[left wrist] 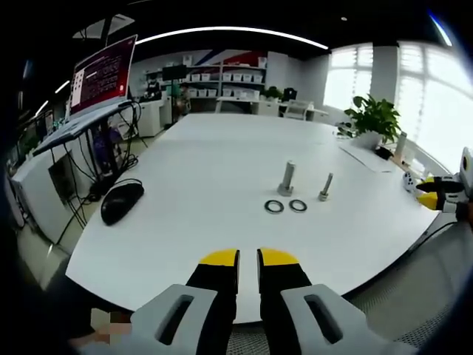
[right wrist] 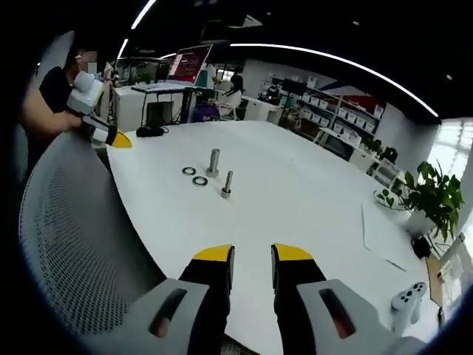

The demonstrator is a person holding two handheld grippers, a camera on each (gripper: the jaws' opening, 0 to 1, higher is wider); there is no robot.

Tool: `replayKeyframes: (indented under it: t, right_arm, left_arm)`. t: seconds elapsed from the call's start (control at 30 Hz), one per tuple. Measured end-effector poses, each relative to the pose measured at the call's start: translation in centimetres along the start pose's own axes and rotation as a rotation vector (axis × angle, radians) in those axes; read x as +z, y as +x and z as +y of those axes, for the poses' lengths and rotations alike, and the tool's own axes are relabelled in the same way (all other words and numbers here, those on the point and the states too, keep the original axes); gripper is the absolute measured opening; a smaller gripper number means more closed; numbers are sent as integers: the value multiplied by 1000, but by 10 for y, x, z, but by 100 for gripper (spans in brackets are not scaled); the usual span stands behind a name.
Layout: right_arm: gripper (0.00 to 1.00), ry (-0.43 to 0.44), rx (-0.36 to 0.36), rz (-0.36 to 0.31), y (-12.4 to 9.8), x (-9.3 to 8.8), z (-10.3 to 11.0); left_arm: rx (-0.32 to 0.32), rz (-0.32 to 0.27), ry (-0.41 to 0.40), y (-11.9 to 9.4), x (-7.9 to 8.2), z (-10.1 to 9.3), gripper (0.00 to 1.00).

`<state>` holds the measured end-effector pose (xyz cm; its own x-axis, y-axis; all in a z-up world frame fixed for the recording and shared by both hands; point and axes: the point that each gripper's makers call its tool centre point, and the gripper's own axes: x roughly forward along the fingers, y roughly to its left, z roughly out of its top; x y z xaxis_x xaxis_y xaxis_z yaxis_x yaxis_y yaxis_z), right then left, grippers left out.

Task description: Place the washer onto the threaded stud by aligning its center hole with the stud, sliding it down to the base, and recovering from edge contact or off-axis alignment until the washer reaches the visible bottom stop.

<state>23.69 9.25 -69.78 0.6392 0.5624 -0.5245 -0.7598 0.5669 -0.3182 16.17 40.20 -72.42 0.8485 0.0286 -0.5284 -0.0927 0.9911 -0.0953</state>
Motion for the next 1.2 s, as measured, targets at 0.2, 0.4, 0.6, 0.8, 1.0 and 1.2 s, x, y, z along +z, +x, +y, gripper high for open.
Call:
replayKeyframes:
  t: [0.2,0.4,0.6,0.8,1.0,1.2]
  right_arm:
    - [23,50,20,13,4,-14,-3]
    - [23,39,34,5,5,-12,1]
    - [24,37,56,35,8,-17,3]
    - [23,48,62,51,10,-20,4]
    - [22,56,46,51,7,-22,0]
    - [22,50,48,99,9,-29,1]
  left_arm:
    - [10,-18,-4,0,2,0,10]
    - [-2,-33,-3,-1,5,-2,11]
    - [-30,24,51,4,-3,-8,18]
    - [-69,95,62,5,-12,-15,16]
    - [-246,249,185,9,-22,-35,15]
    - [-356,324,233,28,-15,-43,14]
